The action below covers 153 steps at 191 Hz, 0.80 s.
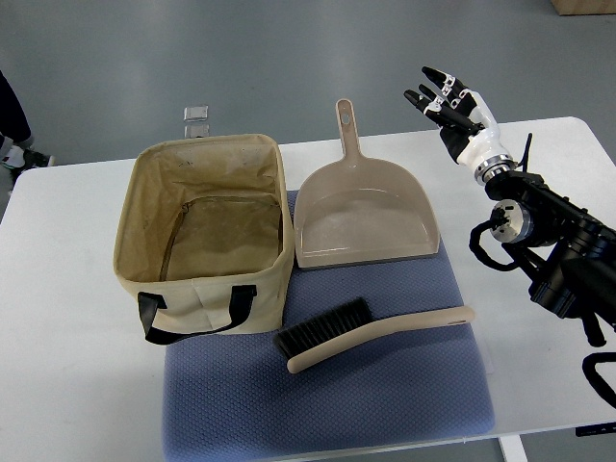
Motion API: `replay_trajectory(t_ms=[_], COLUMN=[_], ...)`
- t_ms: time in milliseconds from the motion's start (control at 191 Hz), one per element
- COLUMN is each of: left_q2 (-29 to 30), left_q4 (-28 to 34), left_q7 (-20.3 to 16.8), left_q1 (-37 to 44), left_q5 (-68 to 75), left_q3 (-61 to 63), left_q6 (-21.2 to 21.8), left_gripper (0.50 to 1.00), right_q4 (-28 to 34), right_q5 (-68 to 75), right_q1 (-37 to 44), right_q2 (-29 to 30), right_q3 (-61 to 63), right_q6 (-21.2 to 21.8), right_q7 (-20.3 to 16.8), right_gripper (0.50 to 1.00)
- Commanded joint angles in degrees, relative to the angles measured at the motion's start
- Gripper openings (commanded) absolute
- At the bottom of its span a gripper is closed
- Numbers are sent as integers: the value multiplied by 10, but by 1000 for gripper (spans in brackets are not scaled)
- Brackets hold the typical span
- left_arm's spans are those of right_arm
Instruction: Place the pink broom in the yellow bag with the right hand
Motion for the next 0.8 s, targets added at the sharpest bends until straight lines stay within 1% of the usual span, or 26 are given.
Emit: replay_trajectory(t_ms=[0,407,794], left_q2=[0,0,0], left_q4=[0,-1,-1], left_q7=[0,0,0], left_q1=[0,4,5], left_q5=[0,0,0], left_q3=[0,1,0], left_q6=[0,0,0], left_gripper=[1000,1000,1000], right_q4=[0,0,0], right_q5=[0,0,-31], right_q1=[0,1,54], right_q2=[0,-1,-20], right_q3=[-1,-1,-24], right_q6=[0,0,-7], right_q7=[0,-1,-7], right_gripper=[930,928,928])
